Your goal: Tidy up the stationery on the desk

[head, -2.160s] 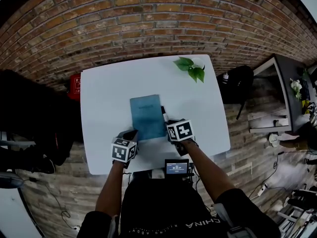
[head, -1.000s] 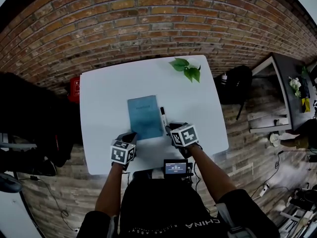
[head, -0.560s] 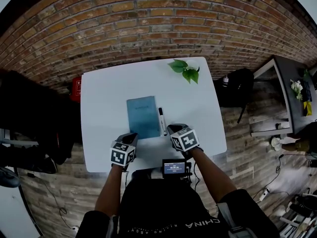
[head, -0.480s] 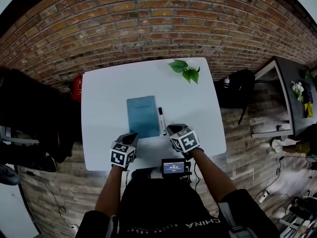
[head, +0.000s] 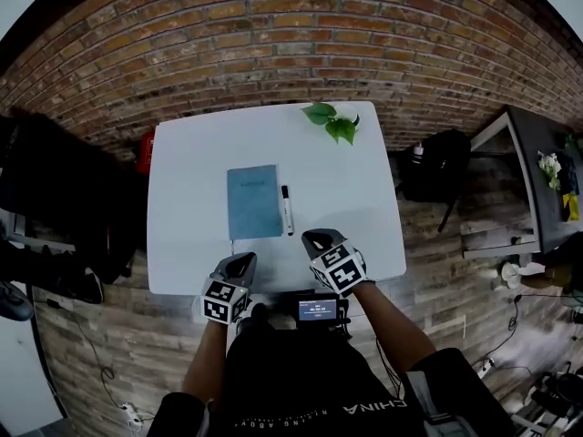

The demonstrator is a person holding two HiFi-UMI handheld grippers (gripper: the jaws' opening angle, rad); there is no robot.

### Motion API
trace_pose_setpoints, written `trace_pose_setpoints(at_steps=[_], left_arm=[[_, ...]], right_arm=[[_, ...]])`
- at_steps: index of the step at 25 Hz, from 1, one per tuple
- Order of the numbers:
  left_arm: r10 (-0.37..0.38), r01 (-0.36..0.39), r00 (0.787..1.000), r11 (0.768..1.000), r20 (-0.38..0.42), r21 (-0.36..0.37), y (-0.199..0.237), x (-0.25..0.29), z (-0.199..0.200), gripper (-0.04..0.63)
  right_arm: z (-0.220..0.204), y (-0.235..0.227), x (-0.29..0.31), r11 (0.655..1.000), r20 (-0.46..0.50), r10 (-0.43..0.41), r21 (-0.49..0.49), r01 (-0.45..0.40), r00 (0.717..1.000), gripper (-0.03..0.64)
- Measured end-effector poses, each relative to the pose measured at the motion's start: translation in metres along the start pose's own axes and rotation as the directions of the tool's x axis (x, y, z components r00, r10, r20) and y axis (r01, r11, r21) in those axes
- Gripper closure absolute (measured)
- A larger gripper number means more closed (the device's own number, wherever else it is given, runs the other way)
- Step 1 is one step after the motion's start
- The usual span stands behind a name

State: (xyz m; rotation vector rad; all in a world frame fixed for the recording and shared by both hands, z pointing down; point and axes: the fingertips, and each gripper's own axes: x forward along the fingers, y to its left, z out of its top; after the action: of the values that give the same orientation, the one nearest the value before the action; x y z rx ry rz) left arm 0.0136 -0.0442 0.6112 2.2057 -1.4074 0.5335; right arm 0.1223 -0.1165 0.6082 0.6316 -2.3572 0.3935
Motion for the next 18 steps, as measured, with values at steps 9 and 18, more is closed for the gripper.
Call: trace_pose_setpoints(at_steps=[9,18], left_arm=[[-0.067,0.063,0.997,0.995,0.038,0.083,-0.044,-0.053,-0.036,0.584],[-0.075,0.057,0.992,0.986,0.106,0.157,-0.068,-0.155,-0.087,0.584]], right_arm=[[-0.027,0.057,-0.044,0.996,0.061,-0.092,0.000,0.092,0.994,0.607],[-0.043,0.166,-0.075,0.985,0.130,-0.173,0.016,0.172,0.976,0.607]])
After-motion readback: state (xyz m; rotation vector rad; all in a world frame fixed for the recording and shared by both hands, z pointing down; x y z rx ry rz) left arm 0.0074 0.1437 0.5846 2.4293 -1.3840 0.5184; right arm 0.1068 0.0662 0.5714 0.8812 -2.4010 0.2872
